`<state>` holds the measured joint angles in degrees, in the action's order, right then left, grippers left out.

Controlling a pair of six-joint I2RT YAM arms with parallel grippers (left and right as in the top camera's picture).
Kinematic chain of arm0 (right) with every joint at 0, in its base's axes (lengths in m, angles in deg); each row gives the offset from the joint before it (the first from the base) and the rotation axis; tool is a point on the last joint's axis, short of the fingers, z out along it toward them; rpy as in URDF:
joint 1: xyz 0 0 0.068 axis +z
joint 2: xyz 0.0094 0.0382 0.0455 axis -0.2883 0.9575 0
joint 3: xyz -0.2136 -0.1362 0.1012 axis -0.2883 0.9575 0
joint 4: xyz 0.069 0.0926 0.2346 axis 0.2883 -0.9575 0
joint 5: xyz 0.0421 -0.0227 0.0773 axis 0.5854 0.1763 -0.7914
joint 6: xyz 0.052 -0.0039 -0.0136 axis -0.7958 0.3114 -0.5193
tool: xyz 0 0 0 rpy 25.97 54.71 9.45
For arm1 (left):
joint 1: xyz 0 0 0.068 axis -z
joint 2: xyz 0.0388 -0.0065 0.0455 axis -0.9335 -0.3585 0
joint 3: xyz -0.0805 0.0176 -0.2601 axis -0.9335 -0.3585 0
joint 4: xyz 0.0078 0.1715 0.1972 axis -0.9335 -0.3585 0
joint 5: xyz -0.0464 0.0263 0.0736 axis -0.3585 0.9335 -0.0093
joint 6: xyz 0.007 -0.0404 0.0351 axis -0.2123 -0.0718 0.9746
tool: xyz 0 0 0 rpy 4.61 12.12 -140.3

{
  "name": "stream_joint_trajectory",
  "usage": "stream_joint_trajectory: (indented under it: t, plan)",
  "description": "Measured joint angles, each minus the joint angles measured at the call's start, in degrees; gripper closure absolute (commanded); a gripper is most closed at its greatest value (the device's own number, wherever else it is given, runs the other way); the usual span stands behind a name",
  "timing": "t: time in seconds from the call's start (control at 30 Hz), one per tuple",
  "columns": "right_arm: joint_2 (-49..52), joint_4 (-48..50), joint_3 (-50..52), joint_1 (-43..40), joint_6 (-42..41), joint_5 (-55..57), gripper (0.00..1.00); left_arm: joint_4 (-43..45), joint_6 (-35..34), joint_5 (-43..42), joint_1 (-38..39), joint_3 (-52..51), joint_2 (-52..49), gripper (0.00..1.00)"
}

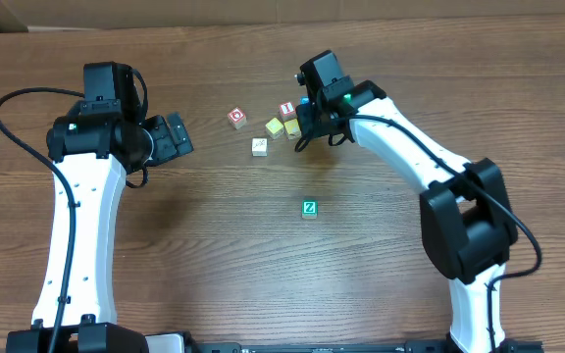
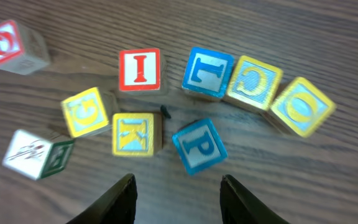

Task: Flip 4 blocks
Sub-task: 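Move the right gripper back over the cluster above the blue P block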

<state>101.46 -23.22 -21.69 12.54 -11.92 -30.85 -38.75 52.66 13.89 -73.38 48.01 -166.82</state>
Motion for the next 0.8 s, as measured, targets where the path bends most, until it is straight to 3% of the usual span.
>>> stream_joint_trajectory:
  t: [0.8]
  plan:
    - [5.3,4.8,0.1,0.0,1.0,3.9,0.54,0.0,0.0,0.0,0.0,0.0,0.0,0.00]
